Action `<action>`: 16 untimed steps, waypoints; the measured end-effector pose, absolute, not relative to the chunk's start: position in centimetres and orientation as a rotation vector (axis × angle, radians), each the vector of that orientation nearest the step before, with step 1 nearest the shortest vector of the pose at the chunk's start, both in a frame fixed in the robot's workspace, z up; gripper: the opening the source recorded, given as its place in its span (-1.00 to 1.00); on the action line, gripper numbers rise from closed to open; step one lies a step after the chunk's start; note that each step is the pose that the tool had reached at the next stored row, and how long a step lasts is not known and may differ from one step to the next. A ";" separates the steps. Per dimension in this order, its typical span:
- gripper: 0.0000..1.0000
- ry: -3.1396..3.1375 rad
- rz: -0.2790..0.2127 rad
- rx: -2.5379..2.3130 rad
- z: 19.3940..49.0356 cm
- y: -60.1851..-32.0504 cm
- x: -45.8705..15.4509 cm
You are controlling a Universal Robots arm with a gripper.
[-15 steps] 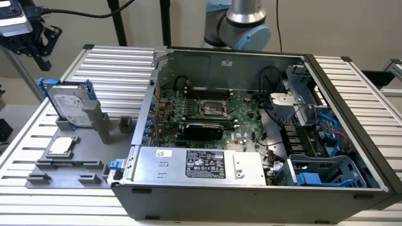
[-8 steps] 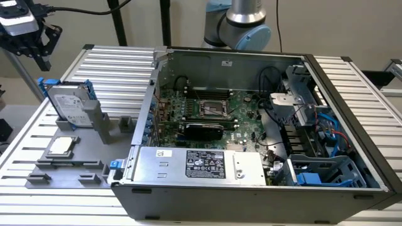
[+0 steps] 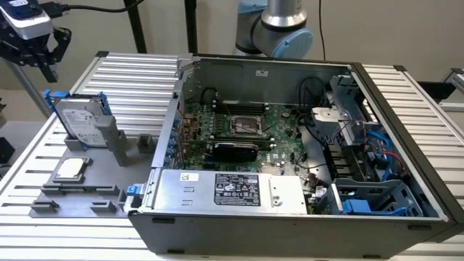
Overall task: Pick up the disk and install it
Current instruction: 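Pick up the disk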
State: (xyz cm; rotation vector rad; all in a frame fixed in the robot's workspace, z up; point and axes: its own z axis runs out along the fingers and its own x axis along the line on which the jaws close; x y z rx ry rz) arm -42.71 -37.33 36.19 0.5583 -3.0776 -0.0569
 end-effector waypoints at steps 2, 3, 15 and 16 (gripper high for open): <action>-1.00 -3.067 -0.056 0.612 36.2 -37.3 -42.7; -1.00 -3.061 -0.056 0.641 36.2 -37.3 -42.7; -1.00 -2.972 -0.052 0.970 36.1 -37.3 -42.7; -1.00 -2.963 -0.052 0.997 36.0 -37.3 -42.7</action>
